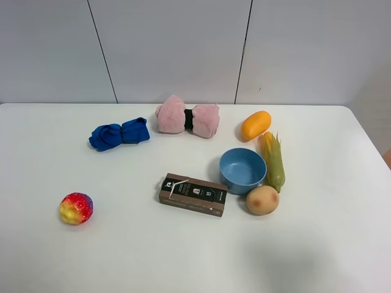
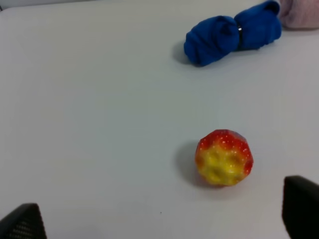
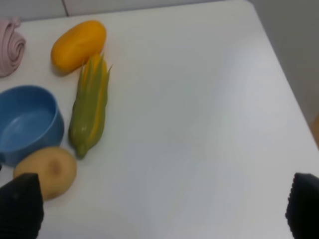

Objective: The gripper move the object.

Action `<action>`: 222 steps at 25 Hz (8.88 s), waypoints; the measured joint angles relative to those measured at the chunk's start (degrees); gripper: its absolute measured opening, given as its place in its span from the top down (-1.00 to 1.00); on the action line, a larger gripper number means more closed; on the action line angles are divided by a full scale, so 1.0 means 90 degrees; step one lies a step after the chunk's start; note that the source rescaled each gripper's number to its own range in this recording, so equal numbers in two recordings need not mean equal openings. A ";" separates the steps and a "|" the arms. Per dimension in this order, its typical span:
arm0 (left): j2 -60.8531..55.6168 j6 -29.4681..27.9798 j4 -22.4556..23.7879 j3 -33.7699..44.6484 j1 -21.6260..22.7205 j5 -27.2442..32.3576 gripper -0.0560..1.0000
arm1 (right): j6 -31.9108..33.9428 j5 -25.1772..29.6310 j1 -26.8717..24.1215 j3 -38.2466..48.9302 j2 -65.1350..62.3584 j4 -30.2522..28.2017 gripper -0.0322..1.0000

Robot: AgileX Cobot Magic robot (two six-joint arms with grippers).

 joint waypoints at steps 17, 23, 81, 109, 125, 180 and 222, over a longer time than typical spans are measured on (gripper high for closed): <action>0.0000 0.0000 0.0000 0.0000 0.0000 0.0000 -1.00 | 0.0648 -0.0495 0.0000 -0.3406 0.6695 0.0124 -1.00; 0.0000 0.0000 0.0000 0.0000 0.0000 0.0000 -1.00 | 0.0363 -0.0318 0.0000 -0.4875 0.8789 0.0270 -1.00; 0.0000 0.0000 0.0000 0.0000 0.0000 0.0000 -1.00 | 0.1182 -0.0687 0.1179 -0.6384 1.3981 0.0372 0.94; 0.0000 0.0000 0.0000 0.0000 0.0000 0.0000 -1.00 | -0.4839 -0.4033 0.4634 -0.6384 1.1919 0.0799 0.94; 0.0000 0.0000 0.0000 0.0000 0.0000 0.0000 -1.00 | -0.6226 -0.5403 0.4747 -0.6378 1.3787 -0.0036 0.94; 0.0000 0.0000 0.0000 0.0000 0.0000 0.0000 -1.00 | -0.1051 -0.1093 0.4011 -0.6373 0.9763 -0.0278 -0.59; 0.0000 0.0000 0.0000 0.0000 0.0000 0.0000 -1.00 | -0.1175 0.0971 -0.0846 -0.1656 0.1125 -0.0294 -0.59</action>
